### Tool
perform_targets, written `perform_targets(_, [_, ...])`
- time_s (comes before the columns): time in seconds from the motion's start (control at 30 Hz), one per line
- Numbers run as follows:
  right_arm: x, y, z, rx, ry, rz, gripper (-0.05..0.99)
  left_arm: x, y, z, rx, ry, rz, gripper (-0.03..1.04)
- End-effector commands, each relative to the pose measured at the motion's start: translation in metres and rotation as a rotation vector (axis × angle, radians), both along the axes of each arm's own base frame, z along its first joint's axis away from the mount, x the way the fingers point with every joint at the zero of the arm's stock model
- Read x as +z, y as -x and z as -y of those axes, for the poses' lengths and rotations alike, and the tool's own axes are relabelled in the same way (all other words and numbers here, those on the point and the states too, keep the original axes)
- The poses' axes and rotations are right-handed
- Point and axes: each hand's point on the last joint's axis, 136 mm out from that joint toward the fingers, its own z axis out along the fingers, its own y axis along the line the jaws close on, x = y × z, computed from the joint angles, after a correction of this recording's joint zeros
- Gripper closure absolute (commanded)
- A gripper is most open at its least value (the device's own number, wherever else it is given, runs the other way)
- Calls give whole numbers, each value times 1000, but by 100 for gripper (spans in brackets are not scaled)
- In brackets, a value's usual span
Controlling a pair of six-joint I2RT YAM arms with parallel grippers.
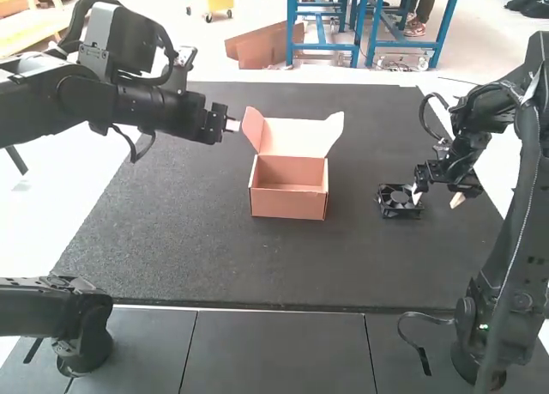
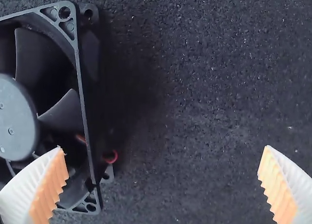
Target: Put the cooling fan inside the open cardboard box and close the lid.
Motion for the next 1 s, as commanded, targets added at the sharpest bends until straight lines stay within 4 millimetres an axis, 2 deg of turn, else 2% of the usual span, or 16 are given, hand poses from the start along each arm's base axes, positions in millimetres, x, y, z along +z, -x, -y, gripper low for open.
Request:
perform_targets(0.0, [-6, -5, 1, -10, -11, -9, 3, 22, -1, 5, -13, 35, 37, 4])
perform_targets(0.47, [-24, -12, 1, -22, -25, -44, 3, 24, -1, 4, -10, 37, 40, 4])
perform_targets(0.7, [-32, -9, 0, -22, -27, -68, 5, 23, 0, 4, -10, 35, 36, 4])
perform_targets(0.8, [-37, -3, -1, -22, -31, -88, 17, 23, 0, 4, -10, 35, 36, 4])
perform_targets(0.83, [-38, -1, -2, -30, -35, -93, 26, 23, 0, 4, -10, 35, 36, 4])
perform_targets(0.97, [-43, 4, -8, -52, -76, -97, 75, 23, 0, 3, -8, 35, 36, 4])
